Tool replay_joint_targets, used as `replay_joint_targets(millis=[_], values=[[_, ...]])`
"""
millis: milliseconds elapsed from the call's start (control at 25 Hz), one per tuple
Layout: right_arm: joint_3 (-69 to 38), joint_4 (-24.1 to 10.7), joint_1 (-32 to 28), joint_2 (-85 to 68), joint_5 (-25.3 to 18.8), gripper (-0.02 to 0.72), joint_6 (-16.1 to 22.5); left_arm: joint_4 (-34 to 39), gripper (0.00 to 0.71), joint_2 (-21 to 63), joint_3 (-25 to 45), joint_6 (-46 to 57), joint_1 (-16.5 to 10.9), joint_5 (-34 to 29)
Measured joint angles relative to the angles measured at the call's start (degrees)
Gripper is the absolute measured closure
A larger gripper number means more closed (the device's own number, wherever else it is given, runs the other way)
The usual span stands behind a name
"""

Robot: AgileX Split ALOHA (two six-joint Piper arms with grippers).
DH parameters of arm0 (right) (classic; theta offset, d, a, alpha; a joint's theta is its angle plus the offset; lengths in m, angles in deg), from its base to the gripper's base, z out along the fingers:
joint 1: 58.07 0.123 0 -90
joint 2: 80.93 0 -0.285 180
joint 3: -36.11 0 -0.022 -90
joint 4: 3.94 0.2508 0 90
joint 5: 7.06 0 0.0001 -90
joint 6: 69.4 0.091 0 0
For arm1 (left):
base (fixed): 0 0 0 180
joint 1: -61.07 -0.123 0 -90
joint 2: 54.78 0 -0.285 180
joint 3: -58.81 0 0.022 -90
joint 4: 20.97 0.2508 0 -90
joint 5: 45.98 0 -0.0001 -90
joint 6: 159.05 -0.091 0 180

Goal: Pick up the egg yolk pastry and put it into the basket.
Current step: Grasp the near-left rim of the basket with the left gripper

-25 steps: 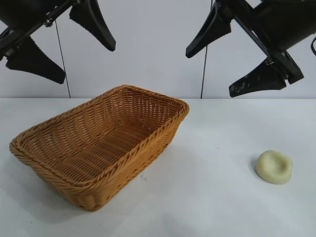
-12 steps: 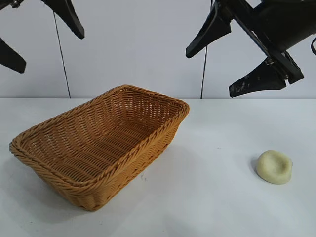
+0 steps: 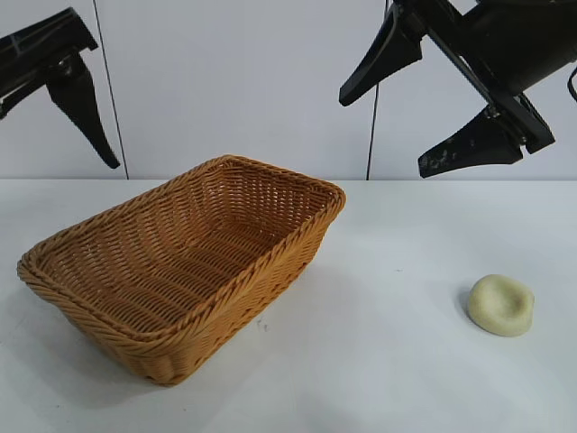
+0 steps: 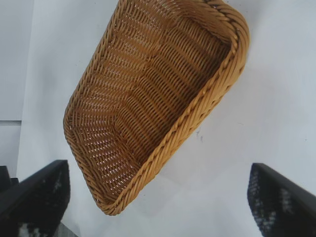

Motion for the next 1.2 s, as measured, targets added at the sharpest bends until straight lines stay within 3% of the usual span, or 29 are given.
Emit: replay_joint_targets(millis=[240, 440, 720, 840, 960, 1000, 1120, 1200], values=[[0.0, 0.0, 0.0, 0.0, 0.0, 0.008, 0.0, -0.18, 0.032, -9.97, 0.07, 0.96, 0.0, 2.33], [0.0, 0.0, 0.0, 0.0, -0.06, 0.008, 0.0, -5.55, 0.032, -18.7, 0.11, 0.96, 0.0, 9.06], [0.0, 0.0, 0.0, 0.0, -0.06, 0.008, 0.0, -8.29, 0.032, -21.57, 0.11, 0.57, 0.0, 11.59], [0.0, 0.0, 0.0, 0.0, -0.06, 0.008, 0.0, -8.29, 0.07, -21.57, 0.11, 0.53, 0.0, 11.69], [0.0, 0.0, 0.0, 0.0, -0.06, 0.008, 0.0, -8.29, 0.206, -21.57, 0.11, 0.53, 0.0, 12.06], [0.0, 0.0, 0.0, 0.0, -0.06, 0.008, 0.0, -8.29, 0.268, -21.57, 0.11, 0.53, 0.0, 12.06], [0.0, 0.0, 0.0, 0.0, -0.06, 0.008, 0.0, -8.29, 0.542, -21.57, 0.18, 0.53, -0.07, 12.0], [0.0, 0.0, 0.0, 0.0, -0.06, 0.008, 0.0, -8.57, 0.621, -21.57, 0.2, 0.53, -0.29, 12.48]])
